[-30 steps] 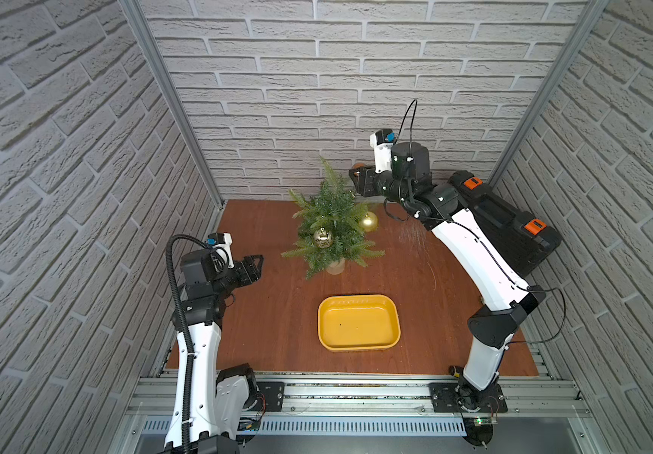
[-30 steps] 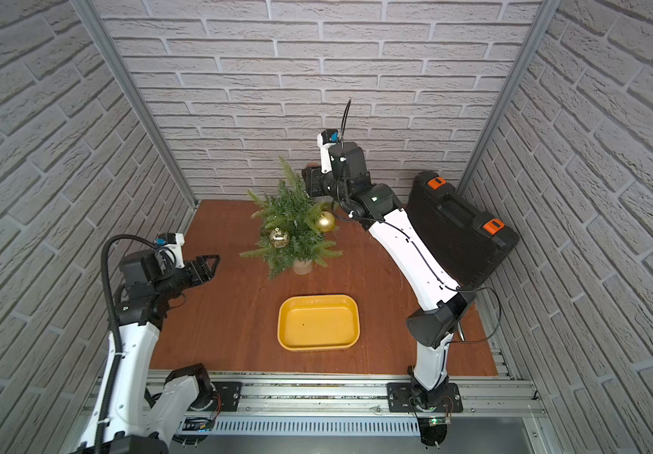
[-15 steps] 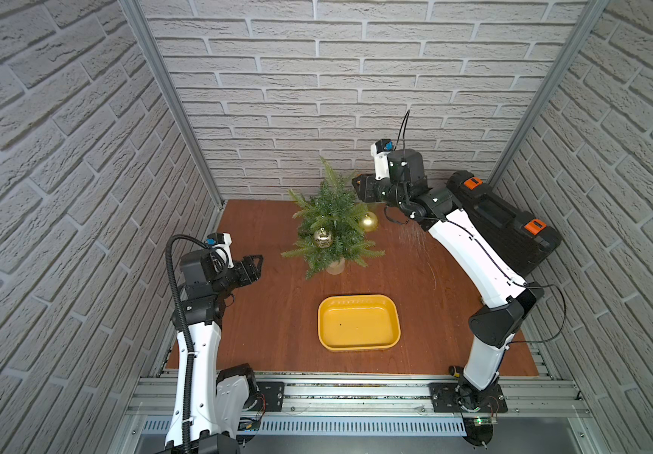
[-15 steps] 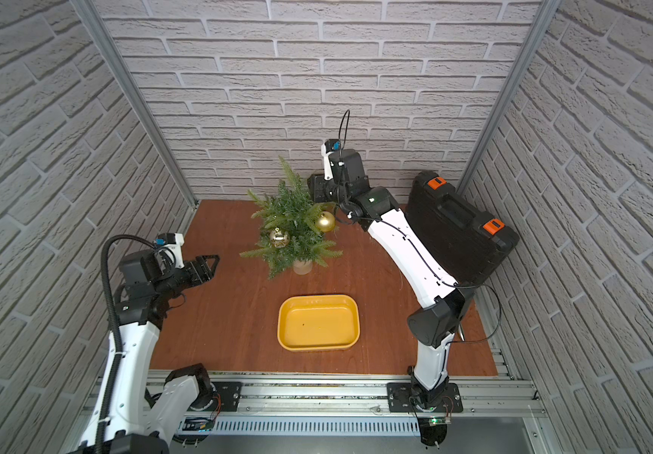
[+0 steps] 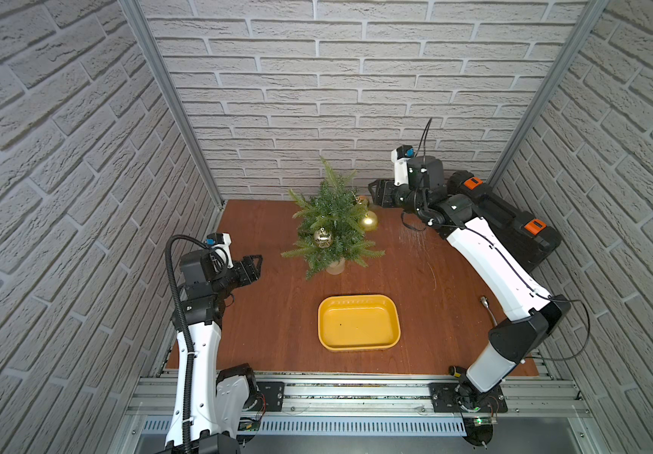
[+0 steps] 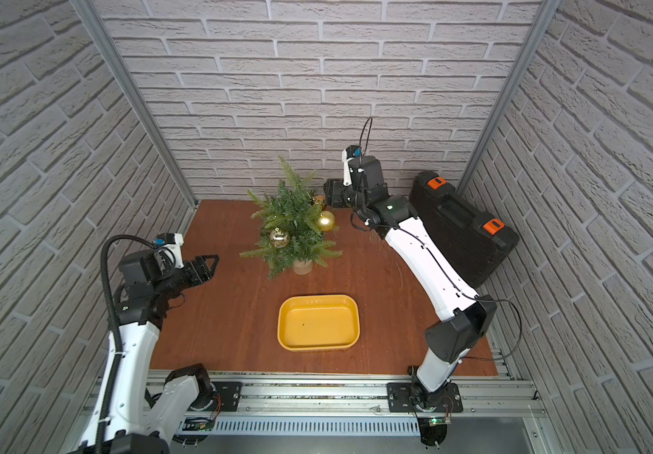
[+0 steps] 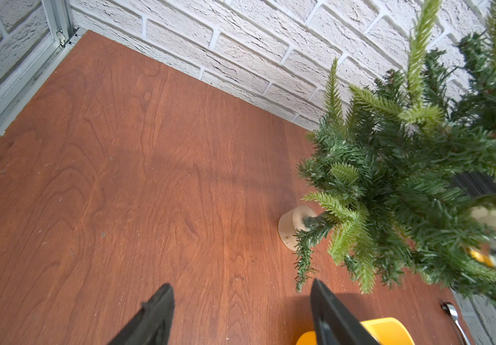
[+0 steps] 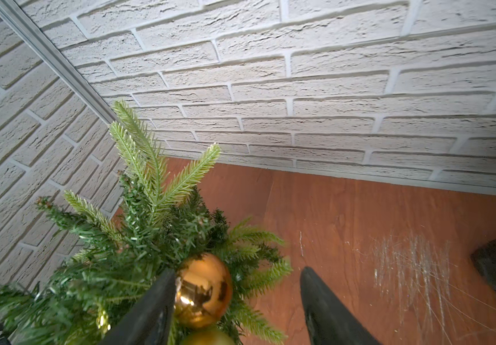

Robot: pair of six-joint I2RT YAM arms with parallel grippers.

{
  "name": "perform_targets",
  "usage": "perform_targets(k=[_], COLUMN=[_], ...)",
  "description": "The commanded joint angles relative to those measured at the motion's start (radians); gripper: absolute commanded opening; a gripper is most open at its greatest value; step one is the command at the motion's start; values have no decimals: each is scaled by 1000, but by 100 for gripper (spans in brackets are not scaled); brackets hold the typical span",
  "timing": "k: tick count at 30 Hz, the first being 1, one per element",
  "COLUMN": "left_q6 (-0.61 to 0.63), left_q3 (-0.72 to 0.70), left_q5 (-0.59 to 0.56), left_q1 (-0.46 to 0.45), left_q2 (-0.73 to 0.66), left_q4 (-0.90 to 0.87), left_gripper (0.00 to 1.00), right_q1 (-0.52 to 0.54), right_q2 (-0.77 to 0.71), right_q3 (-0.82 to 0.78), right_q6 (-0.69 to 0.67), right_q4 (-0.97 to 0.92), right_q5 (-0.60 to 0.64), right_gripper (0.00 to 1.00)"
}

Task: Decorate the small christmas tree with ornaments
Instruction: Hang an ornament on the christmas tree, then reset both arms

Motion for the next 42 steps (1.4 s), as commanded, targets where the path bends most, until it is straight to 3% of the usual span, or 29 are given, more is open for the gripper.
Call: perform_targets(k=[1,4,7,11,17,21,23,29,36,39,42], left_q6=[-28,-88,-175,-209,-126,17,80,225,230,312,307], left_q3=[-24,-41,-79,-119,-120,-188,-231,-278,-377,-393,-395], left_q5=[-18,-73,-146,-326,-739,-934,-980,-972,-823,-740,-651], left_q1=[7,-2,-32,-146,-368,-452,-460,-437,-295,-280,-241], left_q2=[6,24,50,91,199,270,306,401,548,568,625], left_q4=[50,66,99,158,229,422,532,790,1074,1160,1238], left_gripper=[73,73,73,78,98,98,98,98,98,98,98], right_q1=[-45,-87,-129,-173,-208,-249,-261,-292,-332,-378,-379], right_q2=[-94,-165,-239,-307,-360,-362,-358,-329,-284,-241,-234], right_q3=[-91,-207,-349,-544,-884,-1026,-1100,-1320,-1441,-1457,-1454], right_q6=[12,17,16,2,-91,-115,-152,-240,-289,-281,-309], right_q4=[57,67,73,74,246,340,431,810,1148,1223,1216], right_q5=[3,-8,7,55,180,294,344,423,292,184,108], right_gripper=[68,70,83,94,96,96,98,99,98,98,98])
